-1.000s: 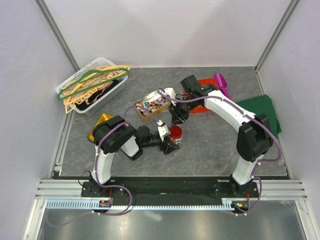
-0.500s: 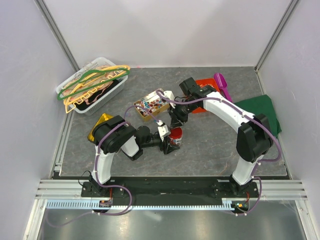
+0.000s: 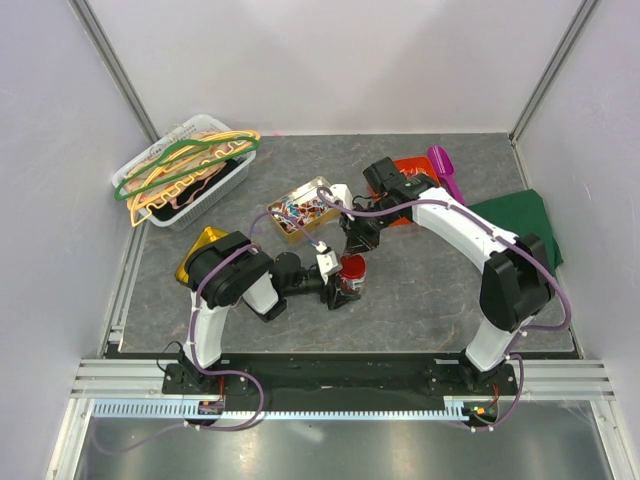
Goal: Pack the candies
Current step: Screw the bottle lid onto the packing bottle.
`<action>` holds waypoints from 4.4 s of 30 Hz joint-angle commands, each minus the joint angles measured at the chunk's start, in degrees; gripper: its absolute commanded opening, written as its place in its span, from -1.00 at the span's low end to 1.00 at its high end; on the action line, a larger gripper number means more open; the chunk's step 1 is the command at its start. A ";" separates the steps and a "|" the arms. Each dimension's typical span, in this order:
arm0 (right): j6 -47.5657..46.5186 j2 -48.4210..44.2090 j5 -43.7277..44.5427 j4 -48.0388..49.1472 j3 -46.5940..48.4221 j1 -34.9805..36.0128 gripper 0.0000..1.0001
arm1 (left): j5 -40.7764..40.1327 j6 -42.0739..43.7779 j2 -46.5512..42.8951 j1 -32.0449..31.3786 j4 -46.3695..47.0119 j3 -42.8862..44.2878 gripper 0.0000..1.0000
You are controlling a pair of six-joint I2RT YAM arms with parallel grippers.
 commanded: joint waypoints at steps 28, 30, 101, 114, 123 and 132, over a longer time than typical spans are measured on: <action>-1.64 -9.42 -1.33 -8.43 -11.57 1.36 -0.59 | -2.68 0.24 0.28 0.45 15.59 -0.08 -0.01; -1.46 -9.24 -1.24 -8.42 -10.52 1.80 -0.58 | -2.68 0.33 0.28 0.53 15.59 -0.08 -0.01; -2.95 -5.28 -2.46 -9.56 -8.32 -1.71 -0.67 | -2.77 0.41 0.55 0.53 15.59 0.01 -0.01; -2.09 -7.91 -1.52 -9.93 -8.23 -0.82 -0.48 | -2.60 0.50 0.55 0.53 15.59 0.01 0.00; 4.78 -17.84 6.23 4.14 -7.88 -7.59 0.43 | -1.46 1.20 0.72 0.45 15.68 -0.08 0.35; 5.30 -20.66 6.40 7.39 -9.10 -10.67 0.79 | -0.58 1.56 0.55 0.45 15.68 -0.43 0.99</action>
